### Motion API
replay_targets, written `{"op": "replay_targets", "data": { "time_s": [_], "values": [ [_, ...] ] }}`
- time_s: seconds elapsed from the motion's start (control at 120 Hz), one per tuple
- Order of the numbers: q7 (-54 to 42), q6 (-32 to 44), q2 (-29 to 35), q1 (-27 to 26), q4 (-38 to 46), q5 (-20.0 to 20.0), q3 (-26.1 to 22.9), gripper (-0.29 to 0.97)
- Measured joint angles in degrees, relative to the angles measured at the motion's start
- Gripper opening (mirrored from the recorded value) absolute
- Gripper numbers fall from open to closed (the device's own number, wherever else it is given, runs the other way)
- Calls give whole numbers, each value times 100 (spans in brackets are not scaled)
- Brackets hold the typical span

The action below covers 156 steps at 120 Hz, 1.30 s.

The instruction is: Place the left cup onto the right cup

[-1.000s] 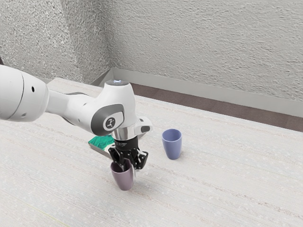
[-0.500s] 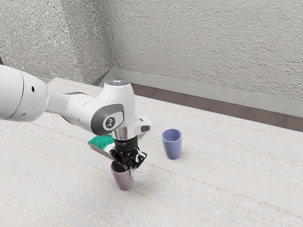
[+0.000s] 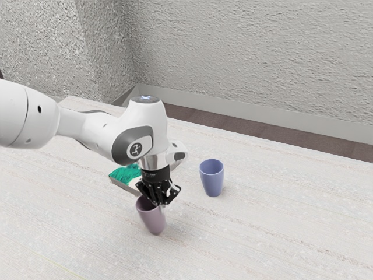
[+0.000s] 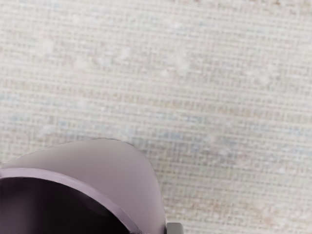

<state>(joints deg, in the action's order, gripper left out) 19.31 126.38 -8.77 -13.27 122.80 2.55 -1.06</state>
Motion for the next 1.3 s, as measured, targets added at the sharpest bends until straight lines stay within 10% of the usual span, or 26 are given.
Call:
{"op": "replay_targets", "data": {
  "time_s": [1.3],
  "values": [
    [53, -2672, -1529, -282, -4001, -1132, -64, -10]
  ]
}}
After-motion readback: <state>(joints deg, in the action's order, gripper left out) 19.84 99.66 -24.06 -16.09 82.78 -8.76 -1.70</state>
